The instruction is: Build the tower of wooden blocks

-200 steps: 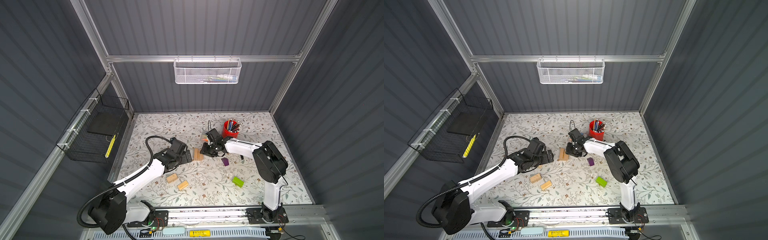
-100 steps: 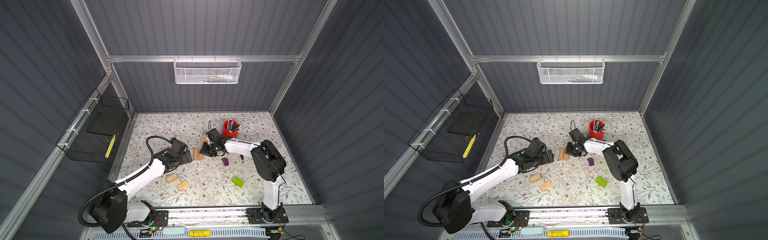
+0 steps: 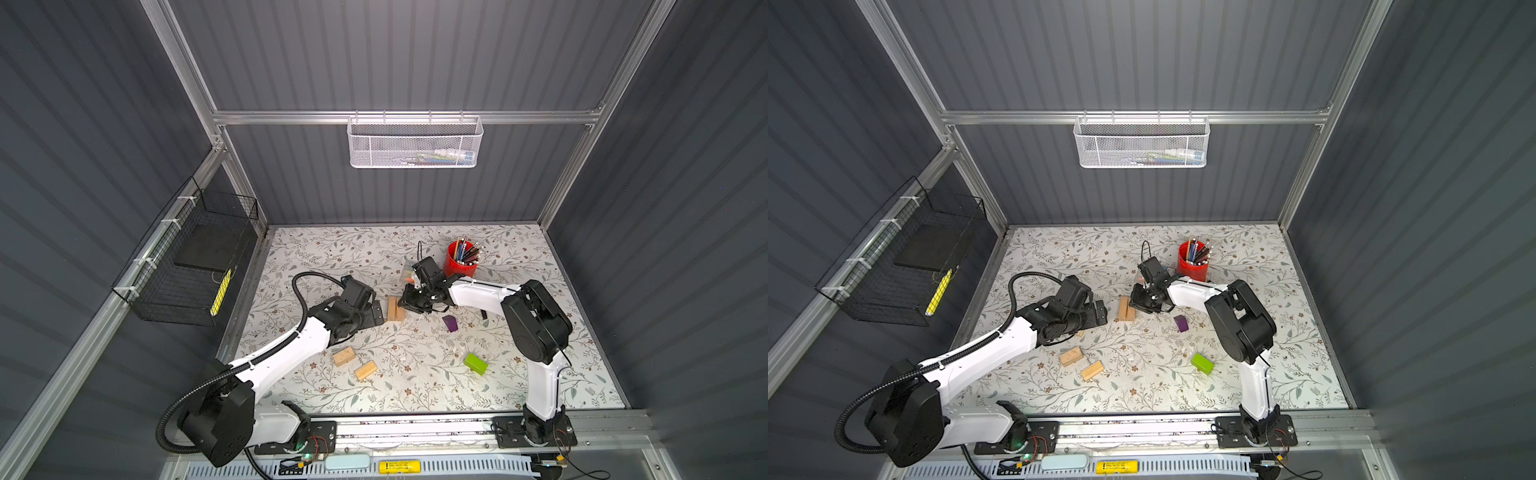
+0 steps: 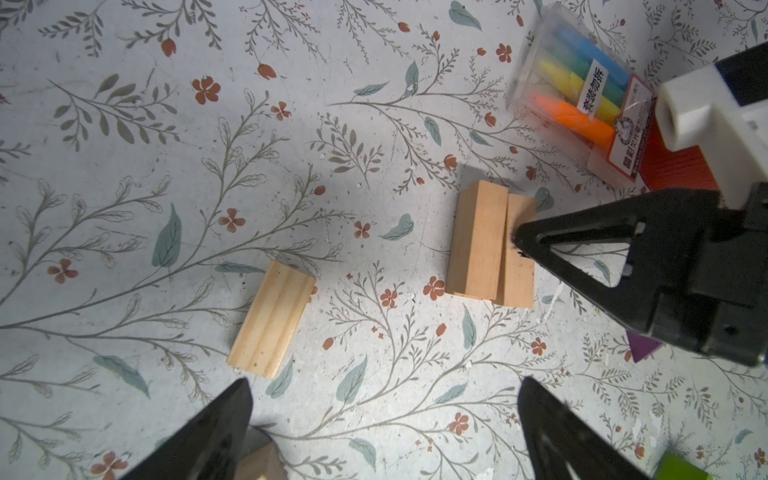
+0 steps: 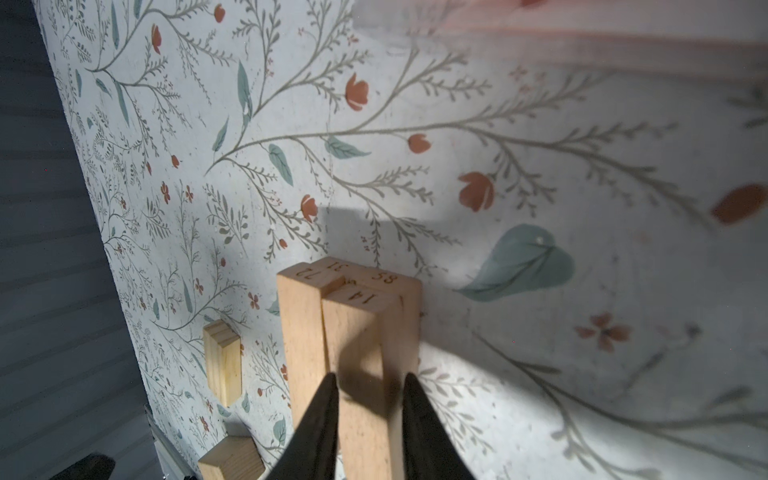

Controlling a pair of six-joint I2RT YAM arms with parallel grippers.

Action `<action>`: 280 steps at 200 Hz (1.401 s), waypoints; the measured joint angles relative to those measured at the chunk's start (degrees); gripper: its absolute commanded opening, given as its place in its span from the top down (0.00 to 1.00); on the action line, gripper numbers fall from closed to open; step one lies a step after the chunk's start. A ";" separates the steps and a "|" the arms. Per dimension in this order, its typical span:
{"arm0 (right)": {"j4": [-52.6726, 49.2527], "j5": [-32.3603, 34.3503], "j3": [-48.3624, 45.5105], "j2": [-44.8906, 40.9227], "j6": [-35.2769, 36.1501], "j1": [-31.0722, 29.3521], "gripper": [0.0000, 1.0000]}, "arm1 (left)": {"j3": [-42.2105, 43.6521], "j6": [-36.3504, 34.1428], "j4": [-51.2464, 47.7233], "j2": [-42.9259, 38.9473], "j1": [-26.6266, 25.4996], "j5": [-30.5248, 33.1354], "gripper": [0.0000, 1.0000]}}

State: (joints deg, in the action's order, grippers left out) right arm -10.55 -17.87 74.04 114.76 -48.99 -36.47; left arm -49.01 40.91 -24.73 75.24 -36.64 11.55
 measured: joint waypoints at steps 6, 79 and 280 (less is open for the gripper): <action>0.26 -0.02 -0.26 -0.02 -0.17 0.00 0.71 | 0.00 0.00 0.00 0.00 0.00 0.00 0.00; 2.64 -2.29 -4.09 -2.32 -2.47 -0.02 0.69 | 0.00 0.00 0.00 0.00 0.00 0.00 0.00; 5.88 -4.63 -6.45 -3.72 -4.87 -0.33 0.70 | 0.00 0.00 0.00 0.00 0.00 -0.02 0.01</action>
State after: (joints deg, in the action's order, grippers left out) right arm -4.67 -22.50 67.59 111.04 -53.87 -36.80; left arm -49.01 40.91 -24.73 75.24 -36.64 11.53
